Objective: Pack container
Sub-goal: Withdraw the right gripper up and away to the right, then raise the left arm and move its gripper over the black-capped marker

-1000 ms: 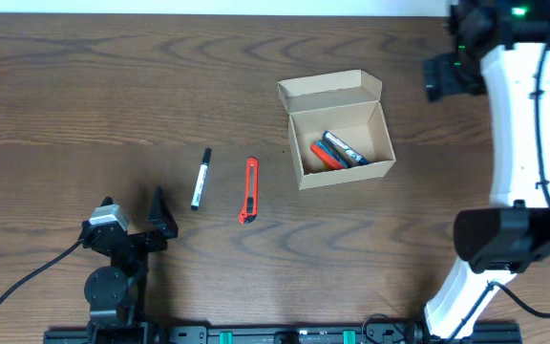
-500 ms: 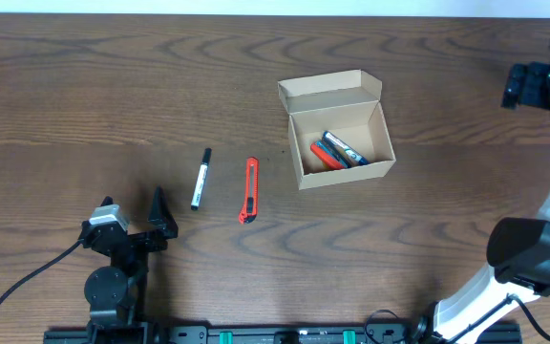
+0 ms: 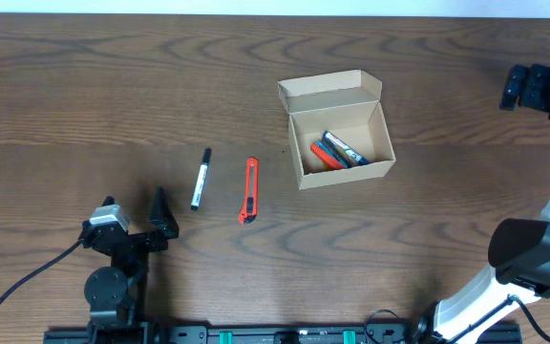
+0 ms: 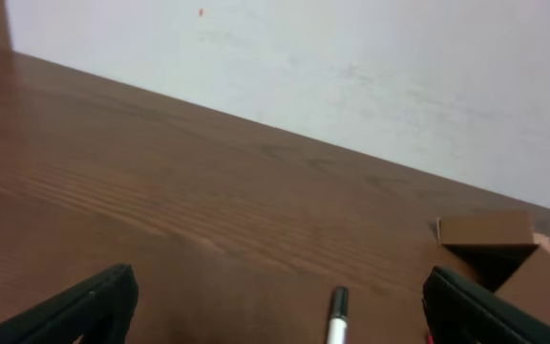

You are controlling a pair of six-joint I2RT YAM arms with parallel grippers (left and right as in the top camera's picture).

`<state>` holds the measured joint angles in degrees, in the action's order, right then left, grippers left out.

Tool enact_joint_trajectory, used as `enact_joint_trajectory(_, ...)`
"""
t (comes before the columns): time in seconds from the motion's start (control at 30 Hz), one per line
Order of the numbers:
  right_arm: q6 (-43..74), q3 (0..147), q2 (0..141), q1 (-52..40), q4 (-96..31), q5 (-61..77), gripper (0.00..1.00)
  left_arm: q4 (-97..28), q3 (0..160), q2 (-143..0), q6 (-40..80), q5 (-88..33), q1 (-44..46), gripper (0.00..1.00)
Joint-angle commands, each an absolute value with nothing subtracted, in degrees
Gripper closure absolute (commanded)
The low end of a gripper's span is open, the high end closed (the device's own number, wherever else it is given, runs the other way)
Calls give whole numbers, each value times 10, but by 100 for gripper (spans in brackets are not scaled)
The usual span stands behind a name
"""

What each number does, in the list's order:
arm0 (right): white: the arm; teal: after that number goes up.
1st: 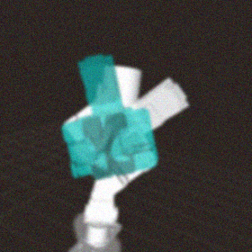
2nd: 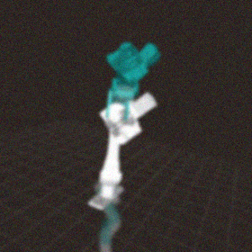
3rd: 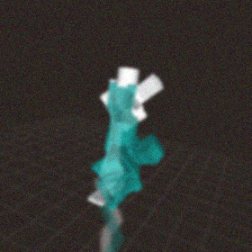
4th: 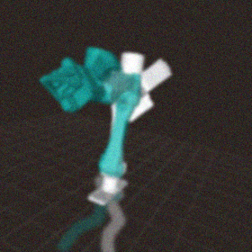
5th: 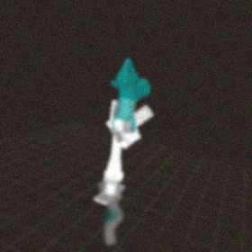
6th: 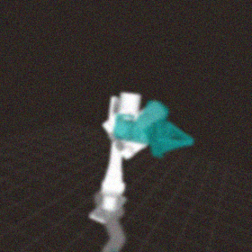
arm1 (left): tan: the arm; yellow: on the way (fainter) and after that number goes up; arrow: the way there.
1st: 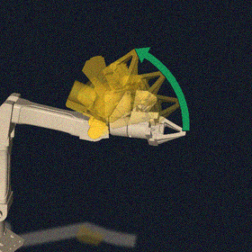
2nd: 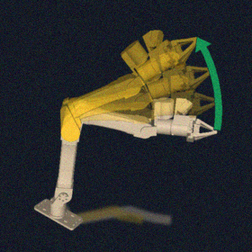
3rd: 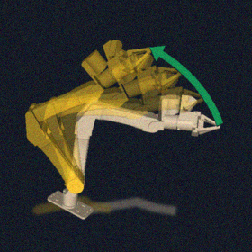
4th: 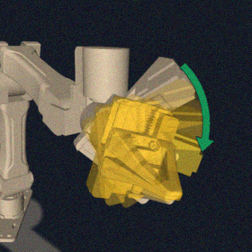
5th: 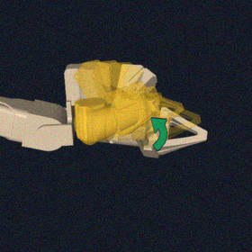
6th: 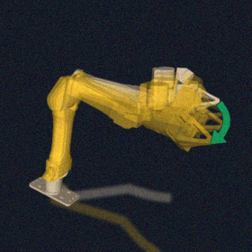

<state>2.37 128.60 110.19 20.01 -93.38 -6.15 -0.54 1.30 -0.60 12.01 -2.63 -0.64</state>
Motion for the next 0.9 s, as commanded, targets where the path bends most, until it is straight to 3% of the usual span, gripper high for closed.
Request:
enact_joint_trajectory(0.0,30,1293,1093,202,-934,-57,1,7,38,-3,121,-75,-7,5)
enact_joint_trajectory(0.37,30,1293,1093,202,-934,-57,1,-294,430,-4,-9,-117,-7,5)
enact_joint_trajectory(0.57,30,1293,1093,202,-934,-57,1,-300,538,-4,-8,-119,-7,5)
enact_joint_trajectory(0.73,30,1293,1093,202,-934,-57,1,-259,547,-8,-9,-199,-7,5)
enact_joint_trajectory(0.87,30,1293,1093,202,-934,-57,1,-305,581,-61,-14,-270,-7,5)
